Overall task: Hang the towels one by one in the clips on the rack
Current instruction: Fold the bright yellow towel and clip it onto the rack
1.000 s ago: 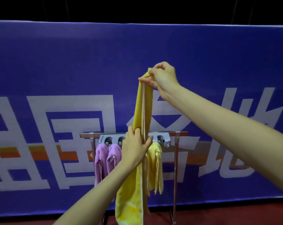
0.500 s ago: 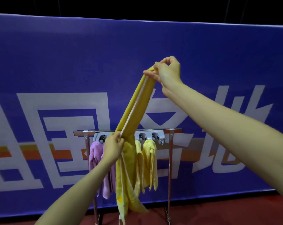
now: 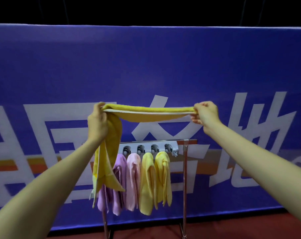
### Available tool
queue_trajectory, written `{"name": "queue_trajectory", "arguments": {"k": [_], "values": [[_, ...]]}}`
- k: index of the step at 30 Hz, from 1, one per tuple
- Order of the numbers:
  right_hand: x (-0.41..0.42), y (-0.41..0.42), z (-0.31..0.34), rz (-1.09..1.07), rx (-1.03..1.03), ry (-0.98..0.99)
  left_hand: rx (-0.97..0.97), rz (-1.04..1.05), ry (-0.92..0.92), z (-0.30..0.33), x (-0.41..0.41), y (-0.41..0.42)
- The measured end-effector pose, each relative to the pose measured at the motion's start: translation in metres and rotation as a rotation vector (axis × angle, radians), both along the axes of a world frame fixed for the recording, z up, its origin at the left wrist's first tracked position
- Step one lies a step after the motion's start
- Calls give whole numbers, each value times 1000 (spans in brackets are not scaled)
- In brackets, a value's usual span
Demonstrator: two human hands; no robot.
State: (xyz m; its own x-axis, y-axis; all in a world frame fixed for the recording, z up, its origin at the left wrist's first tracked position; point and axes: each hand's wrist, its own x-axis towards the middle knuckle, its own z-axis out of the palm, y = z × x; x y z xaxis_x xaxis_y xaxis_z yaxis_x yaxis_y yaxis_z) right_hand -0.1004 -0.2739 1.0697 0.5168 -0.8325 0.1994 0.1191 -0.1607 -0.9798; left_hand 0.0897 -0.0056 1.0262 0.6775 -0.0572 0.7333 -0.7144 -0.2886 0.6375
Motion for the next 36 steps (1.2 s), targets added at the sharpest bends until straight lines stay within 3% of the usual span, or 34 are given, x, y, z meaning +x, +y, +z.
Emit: {"name": "queue_trajectory", "arguments": {"k": [5, 8, 13, 18, 22, 25, 30, 33, 36], "values": [[-1, -5, -33, 143, 33, 356, 119, 6, -104, 42, 7, -2], [3, -9, -42, 149, -21, 476, 299, 103, -209, 63, 9, 0], [14, 6, -35, 241, -137, 311, 568, 105, -526, 94, 0, 2], [38, 43, -13, 472, -97, 115, 624, 10, -653, 102, -20, -8], [55, 69, 0, 691, -92, 73, 627, -29, -670, 97, -25, -10], [62, 82, 7, 733, -47, 5, 602, -111, -654, 91, -30, -9], [62, 83, 20, 845, 178, -85, 464, -201, -526, 86, -35, -5], [59, 80, 31, 803, 175, -115, 451, -193, -461, 75, -36, -7], [55, 73, 41, 651, 54, -89, 377, -214, -276, 52, -41, -17]]}}
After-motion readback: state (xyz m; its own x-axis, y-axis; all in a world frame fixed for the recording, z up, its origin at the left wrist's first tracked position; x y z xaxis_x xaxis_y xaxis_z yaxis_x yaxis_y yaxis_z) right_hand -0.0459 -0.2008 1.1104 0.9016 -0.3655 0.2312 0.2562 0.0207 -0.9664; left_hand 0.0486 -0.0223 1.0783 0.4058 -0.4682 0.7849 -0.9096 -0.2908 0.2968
